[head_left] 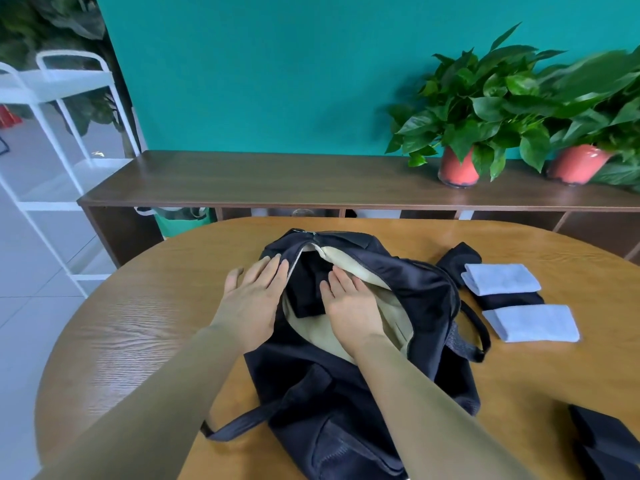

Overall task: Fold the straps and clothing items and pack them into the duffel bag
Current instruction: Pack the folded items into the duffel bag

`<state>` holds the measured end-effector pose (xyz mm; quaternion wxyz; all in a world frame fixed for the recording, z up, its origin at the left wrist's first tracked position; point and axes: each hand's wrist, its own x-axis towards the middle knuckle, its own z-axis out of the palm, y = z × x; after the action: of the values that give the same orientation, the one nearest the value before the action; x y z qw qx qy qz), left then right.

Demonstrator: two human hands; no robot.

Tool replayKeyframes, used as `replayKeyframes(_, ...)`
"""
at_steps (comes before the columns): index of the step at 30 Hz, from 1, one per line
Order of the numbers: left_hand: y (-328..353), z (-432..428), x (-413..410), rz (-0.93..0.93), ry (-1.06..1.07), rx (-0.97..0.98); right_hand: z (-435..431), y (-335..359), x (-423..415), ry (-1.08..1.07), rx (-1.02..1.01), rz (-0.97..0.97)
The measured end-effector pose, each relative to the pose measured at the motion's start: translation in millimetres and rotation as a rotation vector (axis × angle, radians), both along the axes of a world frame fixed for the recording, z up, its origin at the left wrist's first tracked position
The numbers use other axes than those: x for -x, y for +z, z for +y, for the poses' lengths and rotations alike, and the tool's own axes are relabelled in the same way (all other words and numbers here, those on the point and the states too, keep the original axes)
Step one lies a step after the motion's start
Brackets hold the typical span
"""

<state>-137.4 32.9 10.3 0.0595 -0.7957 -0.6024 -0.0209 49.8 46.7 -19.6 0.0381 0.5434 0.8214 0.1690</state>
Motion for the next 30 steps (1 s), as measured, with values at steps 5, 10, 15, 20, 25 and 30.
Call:
replayKeyframes(5,-1.9,0.1,-1.5,-0.011,0.003,-0.004,-1.5,9.1,4.2,-0.1,-0.055,-0.081)
replayKeyframes(10,-2.4,-1.7,-0.2,0.015,0.019,0.013,-1.1,6.2,5.0,-0.122,-0.036,-0.079)
replayKeyframes(15,2.4,-1.7,-2.0,0.043,0.019,0.011,-2.1,10.5,0.4,-0.129,-0.047,-0.045)
replayKeyframes(20,3.7,-3.3,-4.7,0.06,0.033,0.031,-4.6,10.5,0.3,-0.094,-0.031,0.0)
replayKeyframes(25,9.0,-5.9,-5.4,0.066,0.035,0.04,-7.0,17.6,-0.9,-0.093,-0.046,0.068)
replayKeyframes(30,17.7,-8.1,-7.7,0.077,0.047,0.051,-13.6,22.2,9.4,0.023,-0.067,0.159)
